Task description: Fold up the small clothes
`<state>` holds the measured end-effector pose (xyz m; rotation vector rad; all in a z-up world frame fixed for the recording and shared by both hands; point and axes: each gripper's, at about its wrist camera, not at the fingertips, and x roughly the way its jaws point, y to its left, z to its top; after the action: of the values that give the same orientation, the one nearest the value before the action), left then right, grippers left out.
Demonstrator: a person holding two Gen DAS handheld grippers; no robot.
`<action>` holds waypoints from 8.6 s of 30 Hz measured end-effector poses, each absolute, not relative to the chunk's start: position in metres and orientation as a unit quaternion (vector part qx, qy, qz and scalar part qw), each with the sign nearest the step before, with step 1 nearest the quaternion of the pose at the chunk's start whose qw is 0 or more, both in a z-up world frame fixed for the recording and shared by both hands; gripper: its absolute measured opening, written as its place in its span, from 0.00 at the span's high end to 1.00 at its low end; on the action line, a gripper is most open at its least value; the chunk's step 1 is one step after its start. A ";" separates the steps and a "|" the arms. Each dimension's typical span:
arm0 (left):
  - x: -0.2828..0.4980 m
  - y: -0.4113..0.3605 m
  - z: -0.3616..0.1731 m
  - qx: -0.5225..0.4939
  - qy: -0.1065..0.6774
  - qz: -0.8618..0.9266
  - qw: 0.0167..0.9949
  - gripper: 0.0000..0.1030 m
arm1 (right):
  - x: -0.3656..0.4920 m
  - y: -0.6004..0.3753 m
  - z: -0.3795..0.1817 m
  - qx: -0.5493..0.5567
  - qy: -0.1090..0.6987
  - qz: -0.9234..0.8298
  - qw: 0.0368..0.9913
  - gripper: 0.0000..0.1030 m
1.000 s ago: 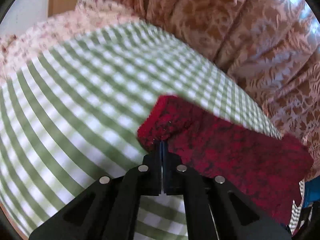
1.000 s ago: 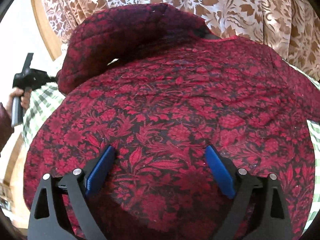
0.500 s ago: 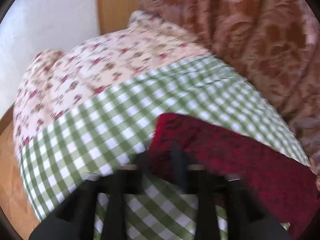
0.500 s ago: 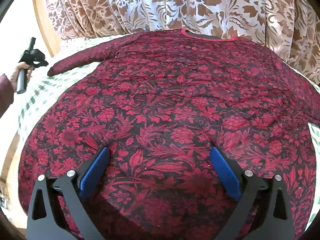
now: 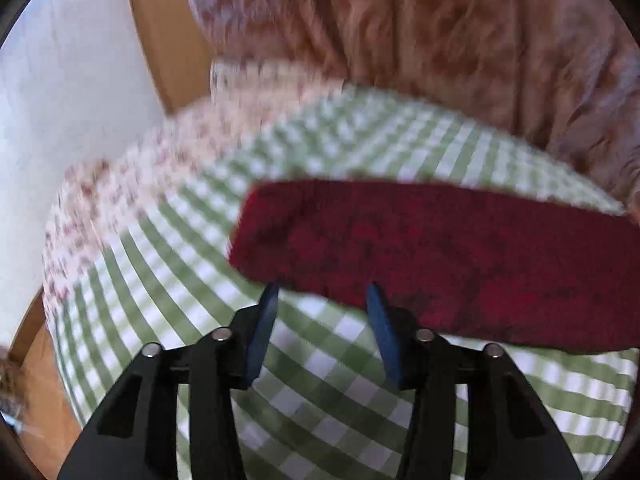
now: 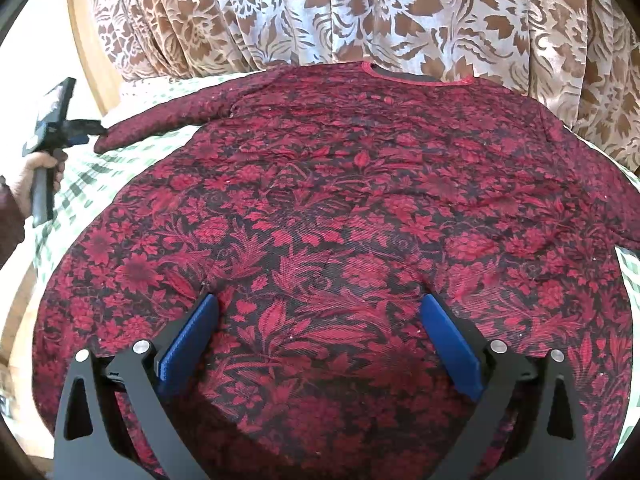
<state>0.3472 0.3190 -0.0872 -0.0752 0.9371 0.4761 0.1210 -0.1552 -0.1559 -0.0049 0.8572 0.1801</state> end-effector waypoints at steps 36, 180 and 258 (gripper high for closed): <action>0.191 -0.027 -0.104 -0.030 0.431 -0.147 0.890 0.37 | 0.081 -0.618 -0.144 0.469 0.272 -0.243 0.804 0.43; 0.345 -0.009 -0.066 -0.183 0.418 -0.167 0.874 0.90 | 0.212 -0.391 -0.098 0.260 0.374 -0.030 0.890 0.39; 0.268 -0.049 -0.065 -0.059 0.418 -0.219 0.880 0.39 | 0.242 -0.341 -0.113 0.138 0.376 -0.110 0.910 0.15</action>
<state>0.2684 -0.0488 -0.0649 -0.1225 0.8708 -0.4562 0.2421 -0.3414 -0.1134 0.2849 0.7754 -0.2269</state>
